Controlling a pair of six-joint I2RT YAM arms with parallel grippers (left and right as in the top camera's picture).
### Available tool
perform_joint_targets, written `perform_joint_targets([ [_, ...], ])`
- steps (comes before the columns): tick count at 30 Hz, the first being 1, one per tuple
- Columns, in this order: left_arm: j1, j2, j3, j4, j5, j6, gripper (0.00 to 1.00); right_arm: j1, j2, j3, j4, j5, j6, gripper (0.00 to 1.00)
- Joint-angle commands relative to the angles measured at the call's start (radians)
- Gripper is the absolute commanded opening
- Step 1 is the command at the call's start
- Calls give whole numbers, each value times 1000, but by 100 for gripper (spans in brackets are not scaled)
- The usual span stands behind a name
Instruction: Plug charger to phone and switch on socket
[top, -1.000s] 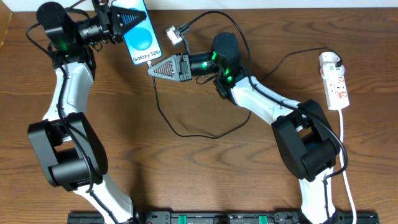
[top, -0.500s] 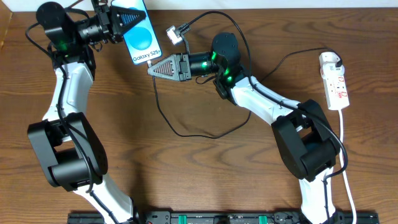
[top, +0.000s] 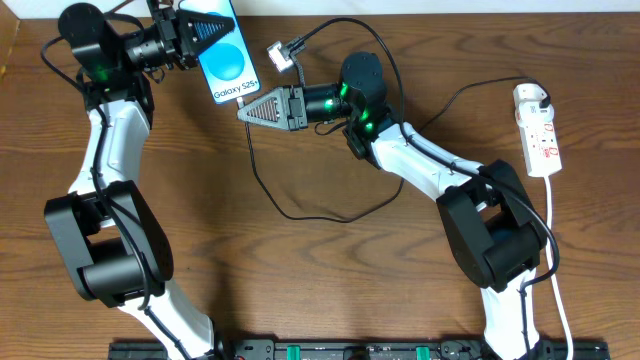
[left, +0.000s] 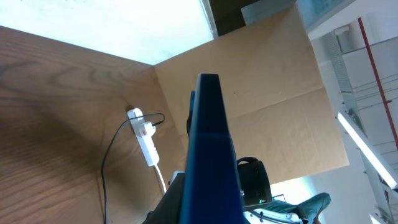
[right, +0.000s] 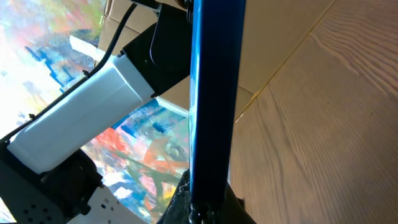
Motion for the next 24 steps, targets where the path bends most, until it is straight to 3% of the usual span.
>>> perform_joint_targets([
  [1,2,-29,13,9,27,-6,7,8,-5,7,-4,18,5,1],
  [24,1,-29,-22,10,27,-6,7,0,-5,8,-3,-39,-43,1],
])
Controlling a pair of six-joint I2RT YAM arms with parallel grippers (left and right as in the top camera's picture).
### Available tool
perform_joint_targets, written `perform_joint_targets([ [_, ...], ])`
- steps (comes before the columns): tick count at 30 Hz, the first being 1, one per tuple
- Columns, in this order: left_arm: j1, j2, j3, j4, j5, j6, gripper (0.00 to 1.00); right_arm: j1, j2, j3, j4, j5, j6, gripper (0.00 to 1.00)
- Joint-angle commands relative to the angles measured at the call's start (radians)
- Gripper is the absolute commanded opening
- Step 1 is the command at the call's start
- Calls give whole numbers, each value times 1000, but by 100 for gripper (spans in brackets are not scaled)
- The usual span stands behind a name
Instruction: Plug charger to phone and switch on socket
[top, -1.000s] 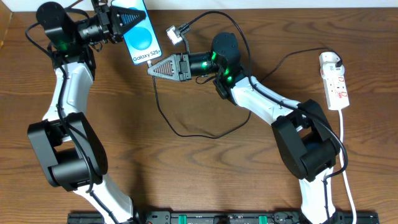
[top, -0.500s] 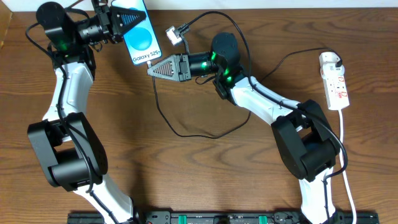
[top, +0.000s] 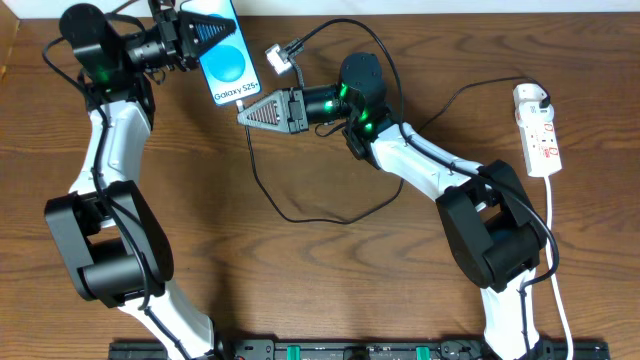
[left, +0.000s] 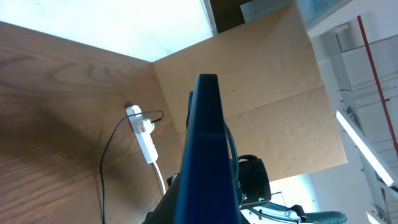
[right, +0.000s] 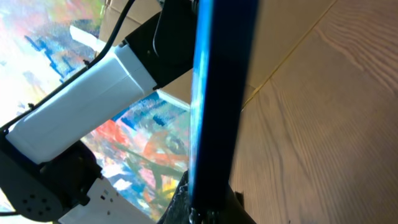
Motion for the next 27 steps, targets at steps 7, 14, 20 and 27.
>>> perform_joint_targets([
  [7,1,-30,-11,35,21,-5,7,-8,-5,7,-2,-6,-24,1],
  [14,2,-30,-11,35,21,-9,8,-12,-5,7,-2,-20,-38,1],
  [20,2,-30,-11,35,21,-10,7,-12,-5,7,-3,-39,-43,1],
  [27,2,-30,-11,35,21,-21,7,-12,-5,7,-3,-49,-55,1],
])
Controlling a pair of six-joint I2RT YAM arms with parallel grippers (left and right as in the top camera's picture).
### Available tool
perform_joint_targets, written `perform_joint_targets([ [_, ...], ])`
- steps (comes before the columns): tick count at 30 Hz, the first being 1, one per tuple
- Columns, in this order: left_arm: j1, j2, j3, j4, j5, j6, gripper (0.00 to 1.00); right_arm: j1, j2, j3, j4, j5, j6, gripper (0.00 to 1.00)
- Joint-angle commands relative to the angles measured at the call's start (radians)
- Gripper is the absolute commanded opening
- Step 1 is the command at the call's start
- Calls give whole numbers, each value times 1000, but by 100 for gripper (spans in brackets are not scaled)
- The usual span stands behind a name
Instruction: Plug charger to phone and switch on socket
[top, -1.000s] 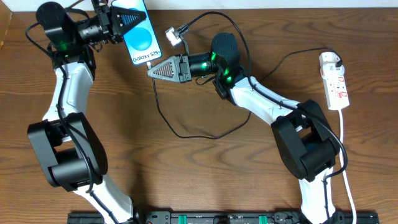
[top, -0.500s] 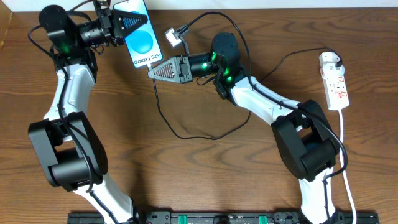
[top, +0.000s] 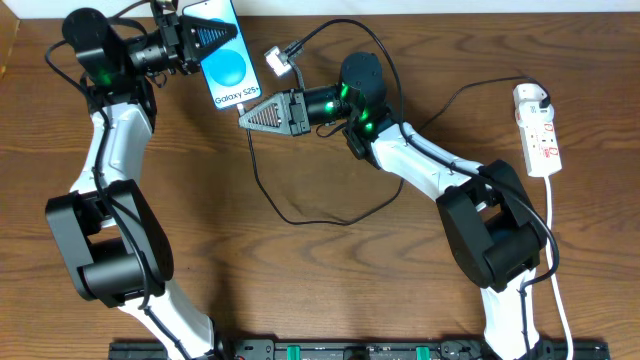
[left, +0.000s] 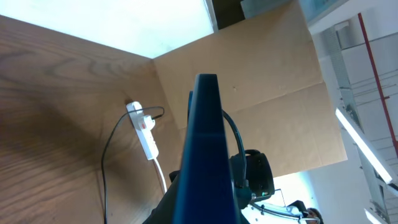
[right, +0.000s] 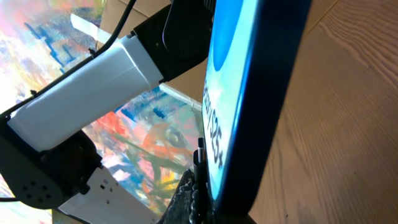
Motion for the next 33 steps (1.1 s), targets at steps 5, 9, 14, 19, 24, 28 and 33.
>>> perform_joint_targets([
  [5,2,-30,8,10,9,-16,7,-9,-5,7,-1,-23,-34,1],
  [9,2,-30,8,10,8,-16,7,-9,-5,7,-1,-27,-42,1],
  [14,2,-30,8,10,8,-16,7,-9,-5,7,-1,-35,-61,1],
  [19,2,-30,8,10,9,-16,7,-9,-5,7,-1,-39,-76,1],
  [24,2,-30,8,13,8,-16,7,-9,-5,7,-1,-41,-91,1],
  [28,2,-35,8,22,8,-16,7,-9,-5,7,-2,-42,-106,1],
  [33,1,-37,8,68,8,-20,7,-9,-5,7,-2,-42,-116,1],
])
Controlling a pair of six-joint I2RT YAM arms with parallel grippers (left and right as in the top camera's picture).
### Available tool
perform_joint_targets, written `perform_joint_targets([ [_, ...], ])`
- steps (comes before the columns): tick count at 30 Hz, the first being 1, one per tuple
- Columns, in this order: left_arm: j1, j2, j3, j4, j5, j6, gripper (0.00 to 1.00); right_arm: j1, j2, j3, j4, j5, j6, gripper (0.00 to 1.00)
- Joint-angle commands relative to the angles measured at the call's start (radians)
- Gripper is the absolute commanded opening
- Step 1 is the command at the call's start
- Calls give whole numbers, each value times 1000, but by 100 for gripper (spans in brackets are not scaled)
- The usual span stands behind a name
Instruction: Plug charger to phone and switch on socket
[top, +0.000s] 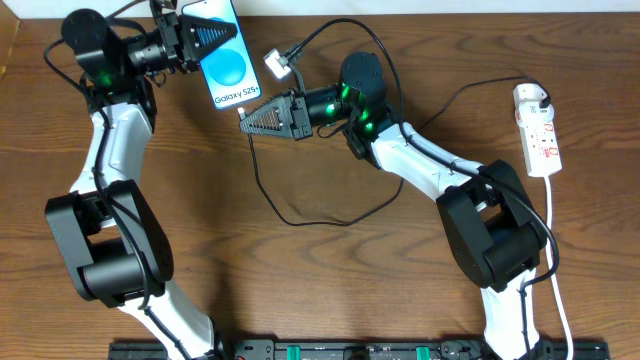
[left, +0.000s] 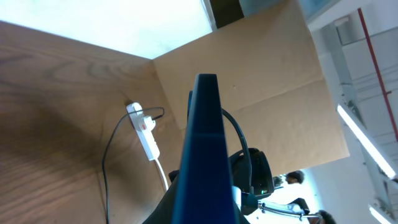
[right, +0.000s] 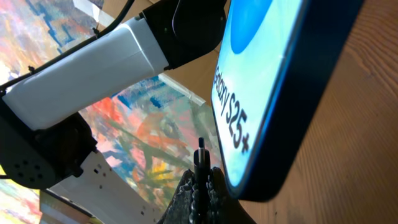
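Note:
My left gripper (top: 212, 32) is shut on a blue phone (top: 226, 58) and holds it tilted off the table at the back left, its "Galaxy S25+" screen lit. The left wrist view shows the phone (left: 202, 143) edge-on. My right gripper (top: 248, 115) is shut on the black charger plug (right: 200, 163), just below the phone's lower edge. In the right wrist view the plug tip points up beside the phone's (right: 273, 93) lower corner, with a small gap between them. The white socket strip (top: 540, 135) lies at the far right with a plug in it.
The black charger cable (top: 300, 215) loops across the middle of the wooden table (top: 350, 290). Its white USB end (top: 278, 58) hangs near the phone. The socket strip (left: 145, 138) also shows in the left wrist view. Cardboard walls stand behind the table.
My right gripper has tilted a little, and in the right wrist view the phone's screen faces the camera more, farther right of the plug. Both grippers keep their hold.
At first the phone stood edge-on straight over the plug in the right wrist view, its lower edge against my right gripper's tip. Then it was turned and slightly higher. Now the plug tip sits beside the phone's lower corner, apart from it.

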Motion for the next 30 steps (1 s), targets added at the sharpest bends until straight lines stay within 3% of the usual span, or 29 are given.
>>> perform_joint_targets([
  [1,1,-37,8,17,6,-5,7,-9,-5,8,-4,-7,-29,1],
  [12,2,-37,8,94,6,-4,7,-11,-5,8,-91,-9,-154,1],
  [18,2,-37,8,178,6,-4,7,-23,-5,8,-72,-10,-159,1],
  [30,-19,-37,8,180,5,-5,7,-31,-5,8,-51,-19,-159,2],
])
